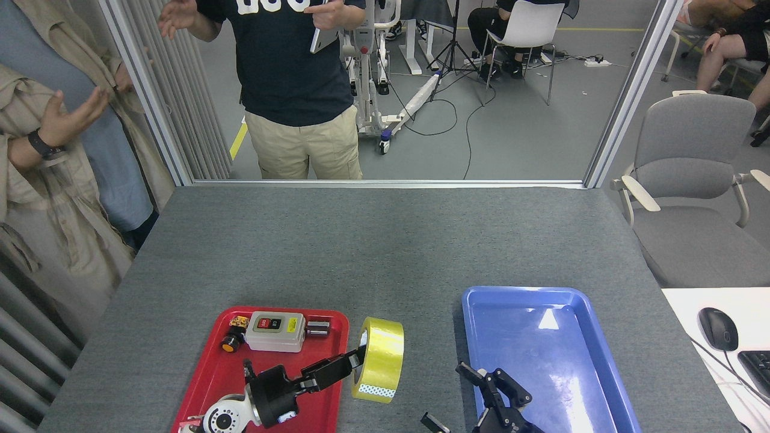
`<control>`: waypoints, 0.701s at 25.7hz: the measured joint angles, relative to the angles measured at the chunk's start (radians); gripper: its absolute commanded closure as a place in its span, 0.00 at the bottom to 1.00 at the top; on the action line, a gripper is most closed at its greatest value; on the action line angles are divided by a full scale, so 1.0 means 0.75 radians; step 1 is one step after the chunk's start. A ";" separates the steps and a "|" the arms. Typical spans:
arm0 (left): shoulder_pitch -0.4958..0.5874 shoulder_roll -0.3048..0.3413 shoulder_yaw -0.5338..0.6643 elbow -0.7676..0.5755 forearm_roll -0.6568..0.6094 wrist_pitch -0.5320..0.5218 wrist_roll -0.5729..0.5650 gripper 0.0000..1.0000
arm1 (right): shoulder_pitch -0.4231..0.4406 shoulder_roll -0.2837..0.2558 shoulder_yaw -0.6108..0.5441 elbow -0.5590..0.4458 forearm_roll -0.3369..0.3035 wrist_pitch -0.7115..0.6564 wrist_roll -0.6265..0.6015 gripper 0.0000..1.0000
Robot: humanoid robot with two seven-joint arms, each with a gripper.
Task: Place and move tape with both arms
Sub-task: 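Move the right gripper to the tape and grasp it from the left gripper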
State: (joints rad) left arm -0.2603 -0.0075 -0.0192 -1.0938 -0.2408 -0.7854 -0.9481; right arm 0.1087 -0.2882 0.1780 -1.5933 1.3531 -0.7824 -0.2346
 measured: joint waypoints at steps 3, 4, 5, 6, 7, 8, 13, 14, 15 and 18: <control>0.002 -0.003 -0.005 -0.002 0.001 0.000 0.000 1.00 | -0.023 0.021 0.054 0.000 0.007 -0.002 -0.004 0.01; 0.003 -0.004 -0.009 -0.003 0.002 0.000 0.000 1.00 | -0.032 0.026 0.073 0.000 0.008 -0.004 -0.006 0.02; 0.003 -0.004 -0.012 -0.003 0.002 0.000 0.000 1.00 | -0.040 0.030 0.090 0.000 0.009 -0.004 -0.006 0.02; 0.005 -0.005 -0.015 -0.003 0.002 0.000 0.000 1.00 | -0.048 0.034 0.109 0.002 0.010 -0.004 -0.002 0.02; 0.005 -0.005 -0.019 -0.003 0.002 0.000 0.000 1.00 | -0.054 0.038 0.124 0.005 0.012 -0.005 0.003 0.02; 0.006 -0.005 -0.022 -0.003 0.002 0.000 0.000 1.00 | -0.059 0.044 0.139 0.009 0.013 -0.005 0.007 0.02; 0.009 -0.006 -0.044 -0.003 0.002 0.000 -0.002 1.00 | -0.067 0.063 0.176 0.019 0.015 -0.001 0.012 0.21; 0.009 -0.006 -0.047 -0.003 0.002 0.000 -0.002 1.00 | -0.067 0.064 0.181 0.020 0.015 0.000 0.013 0.26; 0.009 -0.007 -0.049 -0.004 0.002 0.000 -0.002 0.93 | -0.067 0.064 0.185 0.020 0.015 0.000 0.014 0.31; 0.008 -0.008 -0.053 -0.008 0.002 0.000 -0.002 0.88 | -0.067 0.065 0.191 0.022 0.013 0.002 0.014 0.47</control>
State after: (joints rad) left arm -0.2541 -0.0136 -0.0587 -1.0995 -0.2393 -0.7853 -0.9496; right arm 0.0581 -0.2395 0.3215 -1.5771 1.3630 -0.7809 -0.2239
